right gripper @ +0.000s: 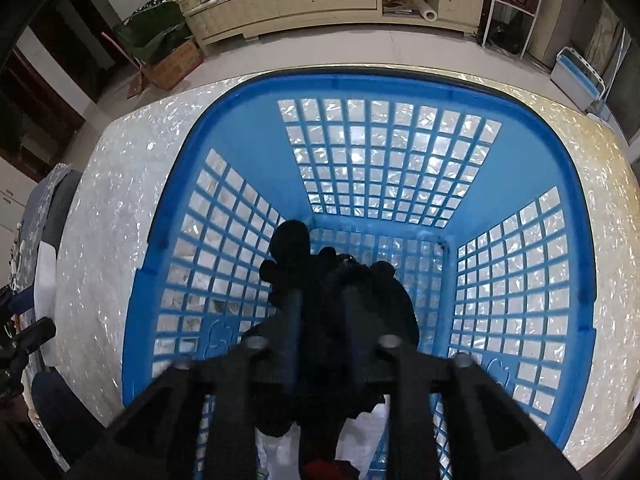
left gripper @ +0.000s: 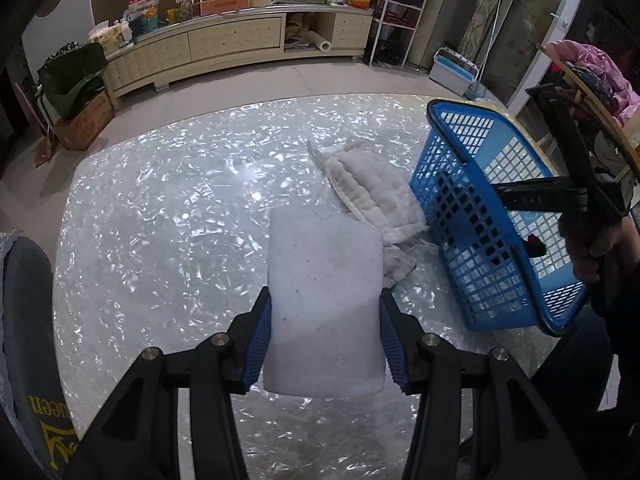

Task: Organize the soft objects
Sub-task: 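Lift the white sponge with the left gripper while the right gripper opens over the basket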

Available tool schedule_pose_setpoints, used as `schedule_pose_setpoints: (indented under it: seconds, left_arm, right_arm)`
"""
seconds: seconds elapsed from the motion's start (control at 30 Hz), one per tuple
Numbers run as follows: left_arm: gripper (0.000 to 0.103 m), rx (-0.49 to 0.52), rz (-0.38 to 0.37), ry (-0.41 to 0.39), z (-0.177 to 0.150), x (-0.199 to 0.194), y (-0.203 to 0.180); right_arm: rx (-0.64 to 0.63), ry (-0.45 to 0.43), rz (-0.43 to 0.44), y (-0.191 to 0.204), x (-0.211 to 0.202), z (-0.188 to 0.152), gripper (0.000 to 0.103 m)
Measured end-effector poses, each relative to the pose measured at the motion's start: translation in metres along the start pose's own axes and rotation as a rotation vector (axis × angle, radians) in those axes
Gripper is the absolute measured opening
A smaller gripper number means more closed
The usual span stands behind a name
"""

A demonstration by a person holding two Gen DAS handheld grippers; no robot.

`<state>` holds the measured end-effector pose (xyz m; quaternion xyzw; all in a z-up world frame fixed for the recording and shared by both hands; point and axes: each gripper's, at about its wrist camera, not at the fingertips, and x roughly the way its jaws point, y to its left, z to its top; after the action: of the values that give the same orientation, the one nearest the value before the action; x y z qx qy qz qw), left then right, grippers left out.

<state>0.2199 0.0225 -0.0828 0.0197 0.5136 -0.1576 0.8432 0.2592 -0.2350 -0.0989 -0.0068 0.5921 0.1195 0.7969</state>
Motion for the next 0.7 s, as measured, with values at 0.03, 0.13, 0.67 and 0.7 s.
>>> schedule_pose_setpoints:
  seconds: [0.03, 0.13, 0.67, 0.7]
  left_arm:
    - [0.048, 0.0, -0.007, -0.003, -0.001, -0.001, -0.001]
    - [0.048, 0.007, -0.01, -0.014, -0.002, -0.005, -0.005]
    - [0.048, 0.038, -0.007, -0.11, -0.009, -0.057, -0.039]
    - [0.048, 0.04, -0.007, -0.118, -0.009, -0.06, -0.044]
  right_arm:
    - [-0.012, 0.002, -0.013, 0.002, 0.0, -0.002, 0.043]
    - [-0.02, 0.001, -0.02, 0.005, -0.002, -0.01, 0.056]
    - [-0.045, -0.215, -0.089, 0.018, -0.077, -0.059, 0.101]
    - [-0.046, -0.226, -0.095, 0.019, -0.082, -0.062, 0.102]
